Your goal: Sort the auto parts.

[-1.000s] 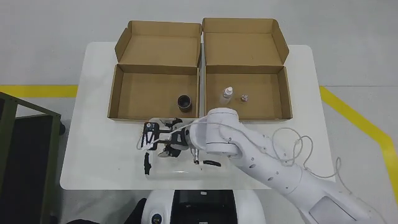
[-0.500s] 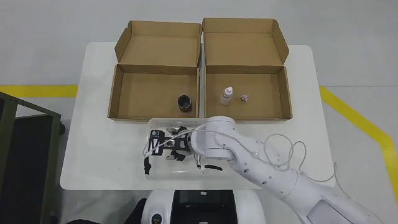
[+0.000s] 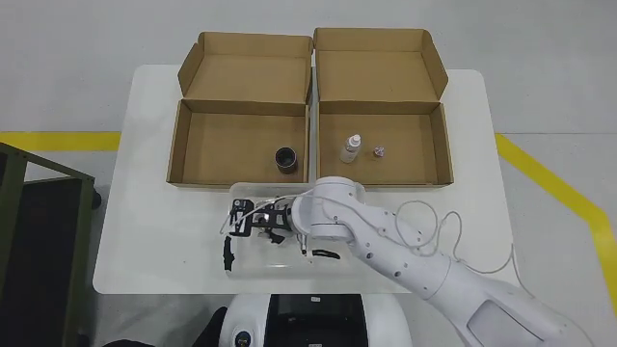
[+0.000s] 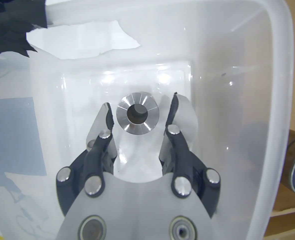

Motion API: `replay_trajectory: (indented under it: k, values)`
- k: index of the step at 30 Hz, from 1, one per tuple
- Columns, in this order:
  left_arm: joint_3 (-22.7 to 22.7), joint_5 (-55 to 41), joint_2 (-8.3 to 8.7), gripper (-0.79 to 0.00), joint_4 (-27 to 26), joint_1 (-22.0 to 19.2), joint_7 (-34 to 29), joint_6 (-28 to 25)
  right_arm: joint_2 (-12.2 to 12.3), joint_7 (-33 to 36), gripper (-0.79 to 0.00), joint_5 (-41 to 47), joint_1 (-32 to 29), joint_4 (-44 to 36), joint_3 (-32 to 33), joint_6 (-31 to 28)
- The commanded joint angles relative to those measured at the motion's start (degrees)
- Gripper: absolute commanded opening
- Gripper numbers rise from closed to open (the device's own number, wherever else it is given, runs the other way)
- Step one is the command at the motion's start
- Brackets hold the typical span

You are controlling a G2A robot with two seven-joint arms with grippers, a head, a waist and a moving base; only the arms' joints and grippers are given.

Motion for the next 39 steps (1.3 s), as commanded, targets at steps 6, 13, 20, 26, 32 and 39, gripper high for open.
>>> replay_trajectory:
  k: [6,13,20,26,32,39]
  values:
    - [0.0,0.0,0.00,0.000,0.0,0.0,0.0,0.0,-0.3,-0.3,-0.785,0.6,0.0,-0.1,0.0,-1.2]
    - [0.0,0.0,0.00,0.000,0.0,0.0,0.0,0.0,0.4,1.2,-0.785,2.4,-1.5,-3.8,1.7,-2.3]
    - [0.0,0.0,0.00,0.000,0.0,0.0,0.0,0.0,2.3,0.6,-0.785,6.6,-4.9,-9.1,6.4,-4.8]
    - [0.0,0.0,0.00,0.000,0.0,0.0,0.0,0.0,3.9,-1.8,-0.785,8.9,-8.0,-13.9,11.4,-5.8]
    - [0.0,0.0,0.00,0.000,0.0,0.0,0.0,0.0,5.4,-5.5,-0.785,10.7,-11.1,-17.4,17.0,-7.1]
    - [0.0,0.0,0.00,0.000,0.0,0.0,0.0,0.0,7.0,-9.2,-0.785,14.3,-14.2,-21.4,22.6,-9.6]
